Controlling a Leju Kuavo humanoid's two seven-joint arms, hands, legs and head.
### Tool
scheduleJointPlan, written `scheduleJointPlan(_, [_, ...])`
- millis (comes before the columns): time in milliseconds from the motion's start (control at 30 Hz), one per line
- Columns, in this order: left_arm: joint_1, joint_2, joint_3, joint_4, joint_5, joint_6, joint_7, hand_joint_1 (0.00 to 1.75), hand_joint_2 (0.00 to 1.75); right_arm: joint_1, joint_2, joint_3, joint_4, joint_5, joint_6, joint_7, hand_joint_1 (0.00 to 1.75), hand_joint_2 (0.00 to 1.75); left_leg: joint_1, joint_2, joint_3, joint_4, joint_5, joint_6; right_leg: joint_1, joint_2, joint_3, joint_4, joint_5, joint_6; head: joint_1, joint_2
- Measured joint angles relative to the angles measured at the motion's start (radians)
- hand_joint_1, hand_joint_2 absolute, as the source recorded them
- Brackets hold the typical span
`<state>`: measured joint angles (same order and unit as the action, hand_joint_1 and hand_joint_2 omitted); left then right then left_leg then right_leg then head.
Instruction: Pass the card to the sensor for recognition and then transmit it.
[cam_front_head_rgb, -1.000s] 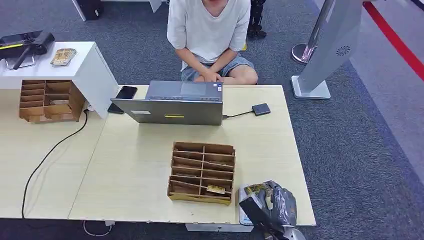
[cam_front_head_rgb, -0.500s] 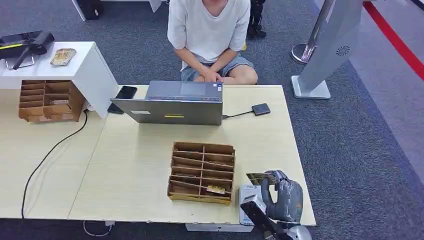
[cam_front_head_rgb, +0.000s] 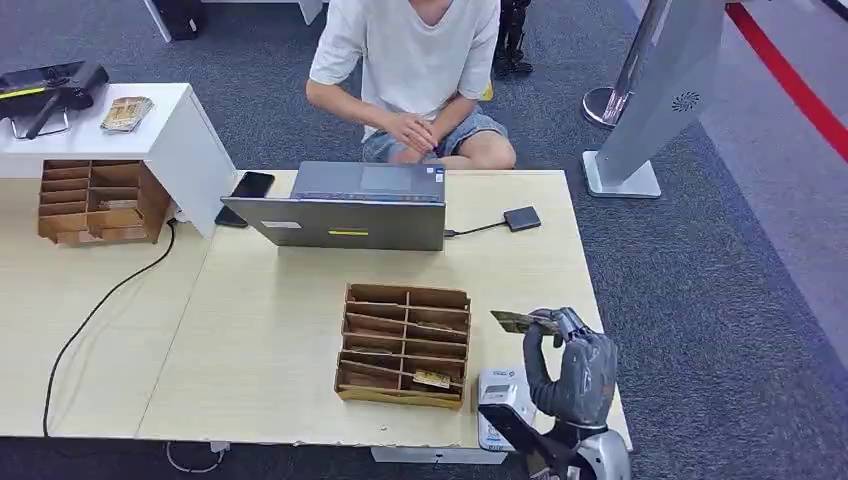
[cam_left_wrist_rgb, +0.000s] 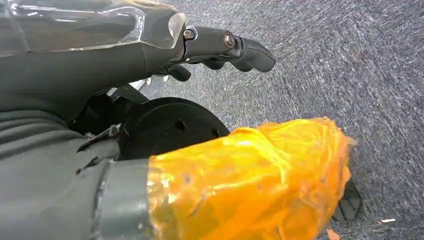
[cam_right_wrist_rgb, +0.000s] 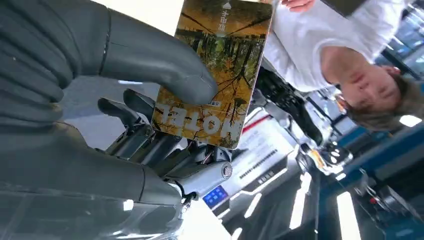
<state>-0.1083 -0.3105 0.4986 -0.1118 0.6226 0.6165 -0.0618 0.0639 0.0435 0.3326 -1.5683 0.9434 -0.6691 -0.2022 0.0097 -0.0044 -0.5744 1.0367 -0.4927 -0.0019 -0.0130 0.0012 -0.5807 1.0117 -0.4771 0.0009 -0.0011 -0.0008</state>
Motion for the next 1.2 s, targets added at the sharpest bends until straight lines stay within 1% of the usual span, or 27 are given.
scheduleJointPlan(200, [0.0,0.0,-0.007,0.0,-0.032,0.0,0.019,0.0,0.0,-0.076,0.001,0.024,-0.01,0.011,0.0,0.018,1.75,1.75,0.0,0.0,0.0,0.0,0.0,0.0,0.0,0.0,0.0,0.0,0.0,0.0,0.0,0.0])
scheduleJointPlan(367, [0.0,0.0,-0.007,-0.002,-0.111,0.0,0.056,0.0,0.0,-0.149,0.0,0.081,0.003,-0.001,0.0,0.065,1.75,1.75,0.0,0.0,0.0,0.0,0.0,0.0,0.0,0.0,0.0,0.0,0.0,0.0,0.0,0.0])
scheduleJointPlan(500, [0.001,0.0,-0.007,-0.004,-0.13,0.0,0.07,0.0,0.0,-0.188,-0.001,0.116,0.023,-0.003,0.0,0.074,1.75,1.75,0.0,0.0,0.0,0.0,0.0,0.0,0.0,0.0,0.0,0.0,0.0,0.0,0.0,0.0])
scheduleJointPlan(667, [0.005,0.0,-0.007,-0.016,-0.171,0.0,0.096,0.0,0.0,-0.233,-0.001,0.143,0.065,-0.033,0.0,0.061,1.75,1.75,0.0,0.0,0.0,0.0,0.0,0.0,0.0,0.0,0.0,0.0,0.0,0.0,0.0,0.0])
scheduleJointPlan(733, [0.007,0.0,-0.007,-0.022,-0.178,0.0,0.103,0.0,0.0,-0.252,0.0,0.151,0.085,-0.042,0.0,0.058,1.75,1.75,0.0,0.0,0.0,0.0,0.0,0.0,0.0,0.0,0.0,0.0,0.0,0.0,0.0,0.0])
scheduleJointPlan(1000, [0.009,0.001,-0.018,-0.03,-0.19,-0.002,0.109,0.0,0.0,-0.349,0.0,0.206,0.163,-0.123,0.013,0.083,1.75,1.75,0.0,0.0,0.0,0.0,0.001,-0.001,0.0,0.0,0.0,0.0,0.0,0.0,0.0,0.0])
scheduleJointPlan(1200, [0.012,0.003,-0.023,-0.032,-0.192,-0.003,0.113,0.0,0.0,-0.399,0.001,0.243,0.209,-0.169,0.052,0.097,1.75,1.75,0.001,0.0,0.0,0.0,0.001,-0.001,0.0,0.0,0.0,0.001,0.0,0.0,0.0,0.0])
